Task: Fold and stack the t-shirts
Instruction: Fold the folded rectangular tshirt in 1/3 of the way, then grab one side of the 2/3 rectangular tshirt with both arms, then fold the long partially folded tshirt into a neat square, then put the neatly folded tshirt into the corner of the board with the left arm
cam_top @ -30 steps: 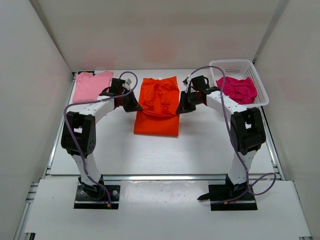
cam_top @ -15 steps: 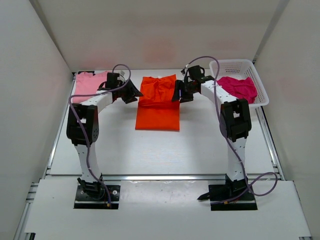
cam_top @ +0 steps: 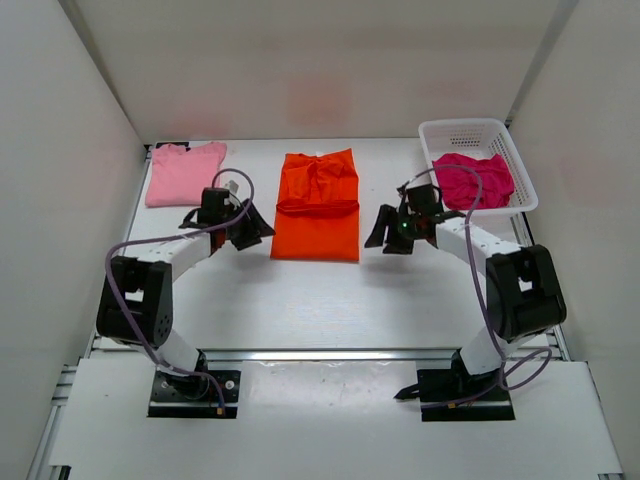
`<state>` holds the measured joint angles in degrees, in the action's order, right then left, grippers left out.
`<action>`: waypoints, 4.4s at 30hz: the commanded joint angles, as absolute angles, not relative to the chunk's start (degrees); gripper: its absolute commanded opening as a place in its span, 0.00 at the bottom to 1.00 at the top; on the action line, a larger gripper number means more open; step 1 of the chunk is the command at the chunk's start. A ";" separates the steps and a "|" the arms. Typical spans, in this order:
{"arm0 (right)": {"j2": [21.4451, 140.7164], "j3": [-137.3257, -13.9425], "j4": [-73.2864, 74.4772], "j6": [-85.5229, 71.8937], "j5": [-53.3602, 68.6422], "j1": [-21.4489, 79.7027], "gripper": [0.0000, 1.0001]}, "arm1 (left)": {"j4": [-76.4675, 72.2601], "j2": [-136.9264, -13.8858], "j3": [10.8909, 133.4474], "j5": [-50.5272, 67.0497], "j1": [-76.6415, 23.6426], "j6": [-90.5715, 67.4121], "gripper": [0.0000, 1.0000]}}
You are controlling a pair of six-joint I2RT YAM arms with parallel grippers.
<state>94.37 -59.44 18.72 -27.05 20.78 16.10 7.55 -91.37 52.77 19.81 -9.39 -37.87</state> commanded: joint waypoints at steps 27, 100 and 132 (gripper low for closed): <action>104.50 -53.70 1.05 -40.34 25.58 19.51 0.28 | -3.33 -94.92 42.19 6.76 -18.63 -41.83 0.42; 113.40 -97.49 33.58 -15.47 22.95 12.04 0.59 | 11.86 -105.22 74.82 18.64 -8.79 -38.59 0.65; 62.84 -48.79 22.68 -22.94 31.38 9.31 0.60 | 34.26 -113.36 77.77 -8.17 -27.51 -27.42 0.71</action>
